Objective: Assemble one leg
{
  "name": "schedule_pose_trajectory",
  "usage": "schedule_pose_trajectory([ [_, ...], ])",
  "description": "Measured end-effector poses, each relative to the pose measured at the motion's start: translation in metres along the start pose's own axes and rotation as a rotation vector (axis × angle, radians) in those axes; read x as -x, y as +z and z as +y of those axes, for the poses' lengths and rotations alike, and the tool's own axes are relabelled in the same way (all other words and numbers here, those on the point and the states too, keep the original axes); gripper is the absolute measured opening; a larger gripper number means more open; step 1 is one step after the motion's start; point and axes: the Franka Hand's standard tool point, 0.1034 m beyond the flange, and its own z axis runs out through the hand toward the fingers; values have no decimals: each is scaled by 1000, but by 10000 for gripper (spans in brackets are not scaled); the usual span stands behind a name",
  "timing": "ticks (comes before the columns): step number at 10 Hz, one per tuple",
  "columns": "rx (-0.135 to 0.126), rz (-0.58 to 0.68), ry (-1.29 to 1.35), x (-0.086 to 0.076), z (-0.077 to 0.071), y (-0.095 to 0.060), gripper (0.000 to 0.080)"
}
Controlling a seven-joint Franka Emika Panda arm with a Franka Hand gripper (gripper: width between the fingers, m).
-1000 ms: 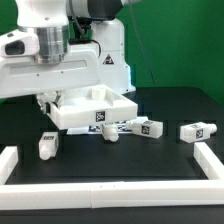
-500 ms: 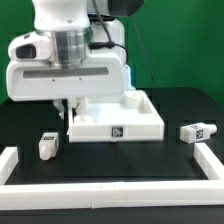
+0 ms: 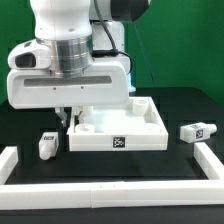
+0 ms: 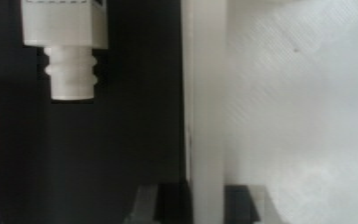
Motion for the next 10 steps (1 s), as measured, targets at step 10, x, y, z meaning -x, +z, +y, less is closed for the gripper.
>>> schedule_pose_trajectory([
  [10,35,45,66,-59,-70,45,54],
])
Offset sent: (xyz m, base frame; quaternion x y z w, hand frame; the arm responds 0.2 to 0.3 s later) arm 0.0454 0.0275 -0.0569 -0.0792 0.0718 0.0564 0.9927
